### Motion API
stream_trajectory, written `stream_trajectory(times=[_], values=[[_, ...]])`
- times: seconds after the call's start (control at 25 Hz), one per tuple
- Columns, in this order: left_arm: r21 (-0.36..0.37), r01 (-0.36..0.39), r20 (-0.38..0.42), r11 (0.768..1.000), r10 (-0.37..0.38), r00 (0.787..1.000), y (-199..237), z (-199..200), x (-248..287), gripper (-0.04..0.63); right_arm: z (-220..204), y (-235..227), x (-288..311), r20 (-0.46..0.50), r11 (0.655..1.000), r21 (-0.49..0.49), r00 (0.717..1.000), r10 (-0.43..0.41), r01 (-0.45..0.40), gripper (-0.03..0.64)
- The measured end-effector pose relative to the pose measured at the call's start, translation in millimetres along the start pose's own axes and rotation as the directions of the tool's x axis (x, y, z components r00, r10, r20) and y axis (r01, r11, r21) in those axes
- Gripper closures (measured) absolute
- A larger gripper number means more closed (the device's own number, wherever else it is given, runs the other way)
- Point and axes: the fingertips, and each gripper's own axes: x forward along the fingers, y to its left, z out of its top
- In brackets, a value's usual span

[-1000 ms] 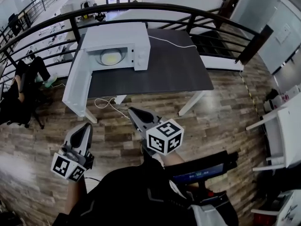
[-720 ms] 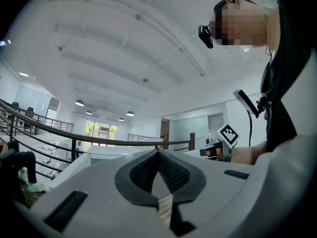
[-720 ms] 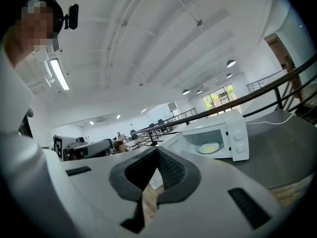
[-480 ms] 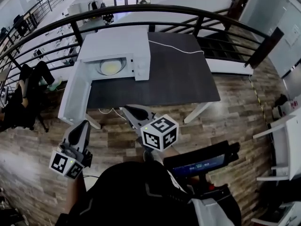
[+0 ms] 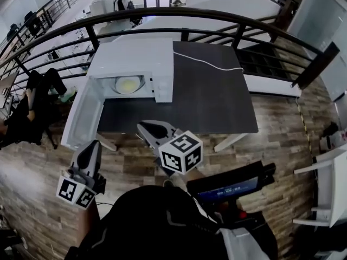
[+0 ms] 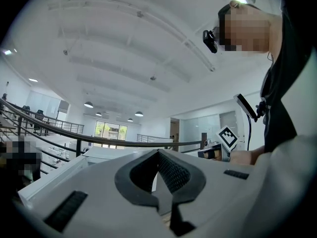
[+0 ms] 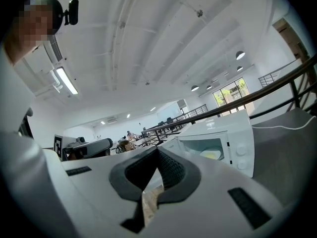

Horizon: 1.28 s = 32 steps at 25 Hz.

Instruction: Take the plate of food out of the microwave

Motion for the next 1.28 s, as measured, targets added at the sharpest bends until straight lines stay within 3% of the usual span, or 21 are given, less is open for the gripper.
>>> stream_trajectory(times=[0.24, 0.56, 1.08, 1.28], values=[[0.008, -0.039, -0.001, 0.999, 0.039, 0.999, 2.3, -0.7, 13.4, 0.593, 8.3, -15.2, 3.9, -0.011, 1.0, -0.013, 1.0, 0.024, -0.024, 0.618], [0.007, -0.036, 0.013, 0.999, 0.036, 0.999, 25.5, 0.6, 14.6, 0.593, 3.6, -19.6, 23.7, -0.019, 1.0, -0.003, 1.0, 0.005, -0.005, 0.618], [0.004, 0.056, 0.016, 0.998, -0.056, 0.998, 104.1, 16.2, 19.4, 0.592, 7.4, -18.5, 90.3, 0.001, 0.992, 0.008, 0.992, -0.124, 0.124, 0.618], [-0.017, 0.075, 0.038, 0.997, -0.074, 0.997, 128.7, 19.6, 17.1, 0.592, 3.3, -32.7, 108.5, 0.045, 0.981, 0.093, 0.983, -0.178, 0.173, 0.618]])
